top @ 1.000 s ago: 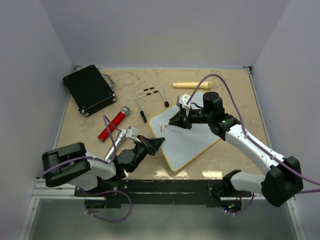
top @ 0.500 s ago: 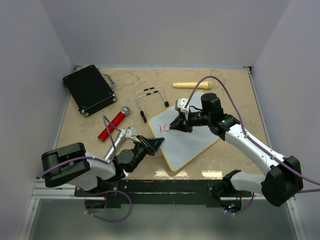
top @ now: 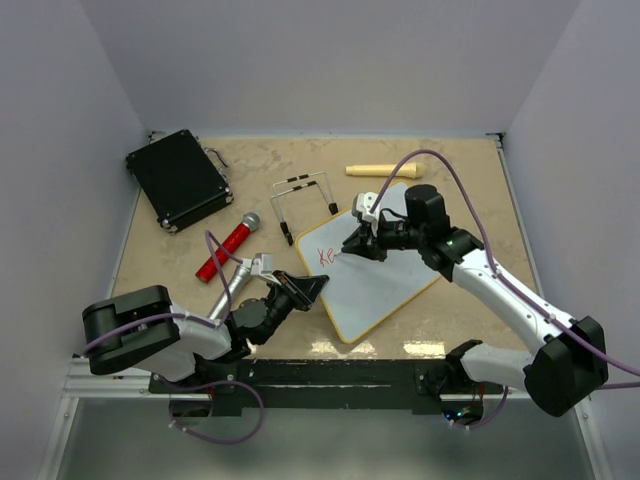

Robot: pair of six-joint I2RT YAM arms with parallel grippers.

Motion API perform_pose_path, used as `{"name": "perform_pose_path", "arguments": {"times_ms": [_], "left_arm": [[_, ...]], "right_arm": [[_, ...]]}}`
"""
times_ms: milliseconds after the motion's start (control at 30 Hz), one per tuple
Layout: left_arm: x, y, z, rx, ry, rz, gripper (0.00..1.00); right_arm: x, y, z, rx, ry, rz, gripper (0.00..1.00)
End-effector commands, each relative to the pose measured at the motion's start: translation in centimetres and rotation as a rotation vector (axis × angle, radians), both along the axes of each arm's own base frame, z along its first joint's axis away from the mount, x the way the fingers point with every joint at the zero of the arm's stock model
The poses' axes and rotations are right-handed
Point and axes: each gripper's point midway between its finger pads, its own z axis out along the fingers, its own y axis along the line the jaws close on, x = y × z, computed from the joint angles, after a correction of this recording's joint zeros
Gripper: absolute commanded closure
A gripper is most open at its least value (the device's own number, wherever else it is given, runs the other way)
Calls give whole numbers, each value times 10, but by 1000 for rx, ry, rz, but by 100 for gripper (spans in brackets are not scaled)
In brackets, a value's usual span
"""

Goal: Write a sentence on the whiteboard

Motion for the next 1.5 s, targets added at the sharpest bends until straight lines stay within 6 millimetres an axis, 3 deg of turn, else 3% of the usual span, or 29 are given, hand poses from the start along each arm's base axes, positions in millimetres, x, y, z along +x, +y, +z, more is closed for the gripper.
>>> {"name": "perform_pose_path", "arguments": {"times_ms": [0,200,433,700,1033,1467], "left_arm": [[-2,-5,29,-49,-95,-26,100],[-2,-5,30,-54,-96,-29,100],[-2,-5,28,-50,-94,-27,100],[-3,-6,29,-53,-96,-30,100],[-2,-7,28,-50,-96,-33,100],[-3,-4,28,-48,-96,-25,100]], "right_arm": [[13,0,25,33,-74,-36,100],[23,-3,16,3,-68,-89,100],[37,-15,23,-6,-103,-189,100],[38,-6,29,24,-105,-148,100],[21,3,23,42,-70,-36,100],[2,-9,-10,-68,7,8,100]]}}
